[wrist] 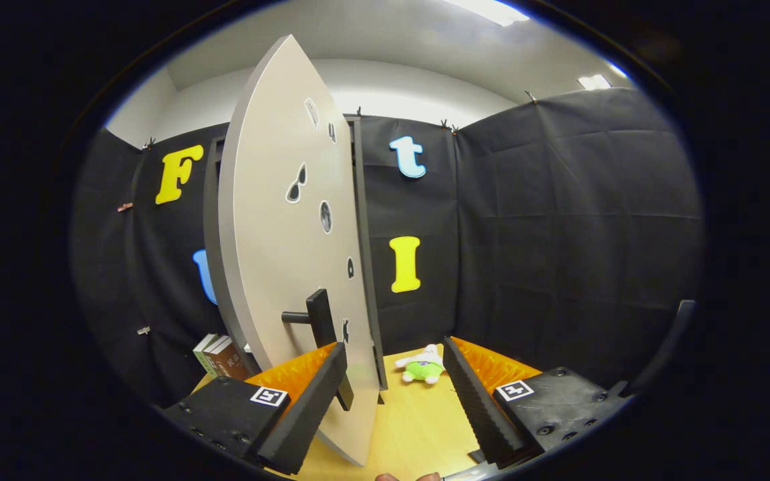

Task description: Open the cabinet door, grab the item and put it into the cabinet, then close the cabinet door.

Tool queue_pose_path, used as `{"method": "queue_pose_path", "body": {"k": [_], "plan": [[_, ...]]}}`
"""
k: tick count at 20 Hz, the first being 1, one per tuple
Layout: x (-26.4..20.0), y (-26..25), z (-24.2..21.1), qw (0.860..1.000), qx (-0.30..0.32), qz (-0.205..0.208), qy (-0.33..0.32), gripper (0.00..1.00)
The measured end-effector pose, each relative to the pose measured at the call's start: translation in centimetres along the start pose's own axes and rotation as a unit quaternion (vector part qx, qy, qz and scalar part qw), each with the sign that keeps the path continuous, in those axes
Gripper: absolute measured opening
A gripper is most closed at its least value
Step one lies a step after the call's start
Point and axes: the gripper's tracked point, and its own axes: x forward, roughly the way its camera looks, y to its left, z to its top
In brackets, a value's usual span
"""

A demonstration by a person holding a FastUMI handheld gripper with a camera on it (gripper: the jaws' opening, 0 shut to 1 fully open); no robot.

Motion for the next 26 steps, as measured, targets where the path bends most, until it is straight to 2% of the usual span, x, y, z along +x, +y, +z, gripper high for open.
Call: {"method": "queue_pose_path", "body": {"k": [8,13,18,26], "plan": [[1.6,7.9,-1.1,0.997,0.004,0.075,0.011,0.97],[2.8,11.6,-1.6,0.995,-0.005,0.104,0.014,0.97],[3.2,13.0,-1.7,0.994,-0.002,0.113,0.013,0.97],[3.3,11.5,-1.0,0.995,-0.009,0.1,0.002,0.97]]}}
